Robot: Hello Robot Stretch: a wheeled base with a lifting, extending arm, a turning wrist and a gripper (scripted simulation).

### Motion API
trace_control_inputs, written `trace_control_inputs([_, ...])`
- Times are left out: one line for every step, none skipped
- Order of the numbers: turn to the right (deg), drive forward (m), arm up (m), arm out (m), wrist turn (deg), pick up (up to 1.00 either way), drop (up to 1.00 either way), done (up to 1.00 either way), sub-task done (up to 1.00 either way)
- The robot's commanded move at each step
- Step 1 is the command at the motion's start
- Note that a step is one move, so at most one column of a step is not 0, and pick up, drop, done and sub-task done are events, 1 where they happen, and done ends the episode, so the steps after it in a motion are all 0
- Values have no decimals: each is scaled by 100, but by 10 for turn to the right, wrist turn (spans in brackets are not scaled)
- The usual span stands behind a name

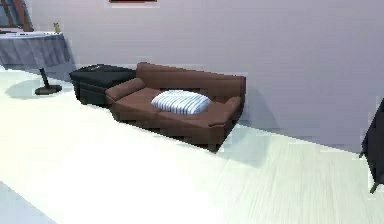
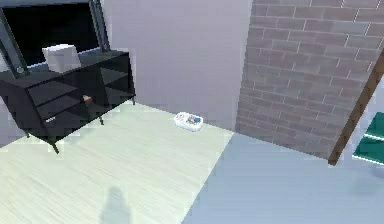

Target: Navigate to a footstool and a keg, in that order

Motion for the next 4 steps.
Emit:
trace_control_inputs([-120, 0, 0, 0, 0, 0, 0, 0, 0])
trace_control_inputs([0, 45, 0, 0, 0, 0, 0, 0, 0])
trace_control_inputs([-180, 0, 0, 0, 0, 0, 0, 0, 0])
trace_control_inputs([0, 100, 0, 0, 0, 0, 0, 0, 0])
